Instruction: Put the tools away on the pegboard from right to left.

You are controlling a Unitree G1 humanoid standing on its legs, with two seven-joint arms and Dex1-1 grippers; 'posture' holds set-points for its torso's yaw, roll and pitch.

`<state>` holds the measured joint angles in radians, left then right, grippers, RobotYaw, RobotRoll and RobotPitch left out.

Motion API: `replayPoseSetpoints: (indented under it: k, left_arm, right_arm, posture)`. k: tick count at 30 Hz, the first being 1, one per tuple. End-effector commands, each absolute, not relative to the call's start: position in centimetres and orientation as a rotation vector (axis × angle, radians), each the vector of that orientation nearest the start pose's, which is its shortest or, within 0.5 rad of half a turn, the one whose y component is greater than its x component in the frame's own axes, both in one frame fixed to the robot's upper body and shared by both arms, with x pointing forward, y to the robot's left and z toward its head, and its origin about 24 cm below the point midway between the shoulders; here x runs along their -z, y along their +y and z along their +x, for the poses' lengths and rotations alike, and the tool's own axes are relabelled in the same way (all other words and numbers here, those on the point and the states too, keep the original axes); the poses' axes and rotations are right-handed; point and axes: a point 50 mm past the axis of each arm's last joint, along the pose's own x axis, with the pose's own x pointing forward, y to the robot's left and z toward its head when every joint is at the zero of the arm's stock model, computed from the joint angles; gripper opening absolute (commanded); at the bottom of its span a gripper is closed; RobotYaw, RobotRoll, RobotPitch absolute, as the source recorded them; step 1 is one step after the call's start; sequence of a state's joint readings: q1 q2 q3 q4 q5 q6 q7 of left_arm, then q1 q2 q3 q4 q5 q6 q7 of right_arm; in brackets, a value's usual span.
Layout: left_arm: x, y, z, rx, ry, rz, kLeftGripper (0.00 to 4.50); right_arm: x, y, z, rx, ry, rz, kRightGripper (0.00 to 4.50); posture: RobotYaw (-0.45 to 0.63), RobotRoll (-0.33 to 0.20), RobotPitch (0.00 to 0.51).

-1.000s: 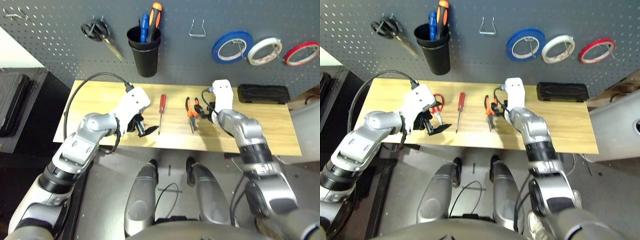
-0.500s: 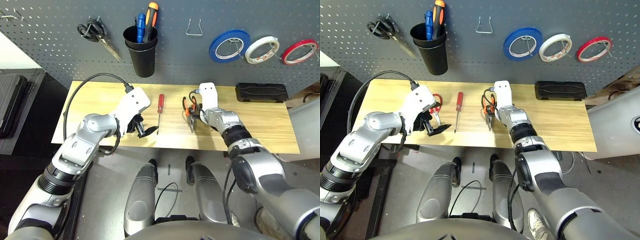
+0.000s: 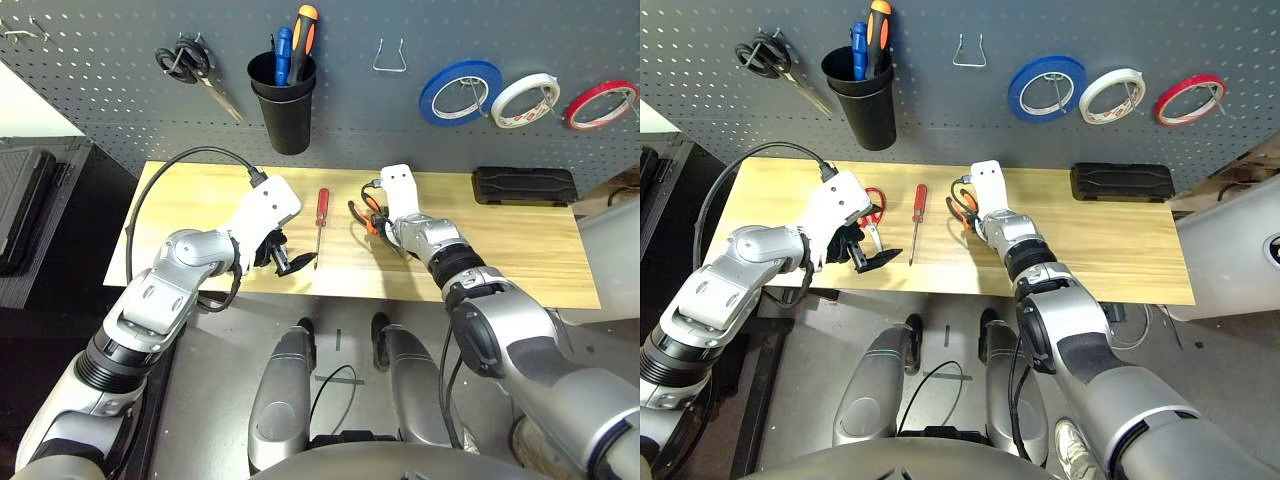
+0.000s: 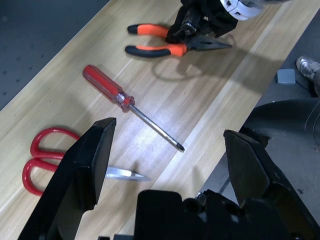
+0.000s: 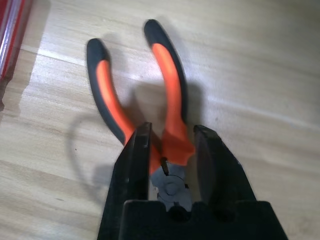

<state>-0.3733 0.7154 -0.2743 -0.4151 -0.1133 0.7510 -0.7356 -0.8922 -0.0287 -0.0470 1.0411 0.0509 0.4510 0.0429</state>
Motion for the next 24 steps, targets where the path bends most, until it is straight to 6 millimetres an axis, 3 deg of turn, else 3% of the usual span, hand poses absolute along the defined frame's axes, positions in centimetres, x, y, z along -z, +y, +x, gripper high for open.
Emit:
replayPoseSetpoints:
  k: [1,6,15,24]
  left_arm:
    - [-13.6,15.3,26.2,0.879,0.340,0.643,4.50]
    - [-13.4,15.0,26.2,0.884,0.338,0.637,4.50]
    - [-13.4,14.8,26.2,0.882,0.329,0.632,4.50]
    - [-13.4,15.2,25.9,0.858,0.338,0.632,4.50]
  right_arm:
    - [-3.6,-11.9,37.1,-0.172,0.614,-0.120,2.73]
    - [-5.1,-13.2,37.6,-0.209,0.541,-0.163,4.48]
    - [-6.3,-12.6,37.7,-0.357,0.532,-0.175,4.48]
    - [-4.5,-11.4,37.0,-0.413,0.647,-0.206,4.48]
  posture:
    - [0.28,0.000,0.347]
    - [0.27,0.000,0.350]
    - [0.28,0.000,0.349]
    - [0.30,0.000,0.350]
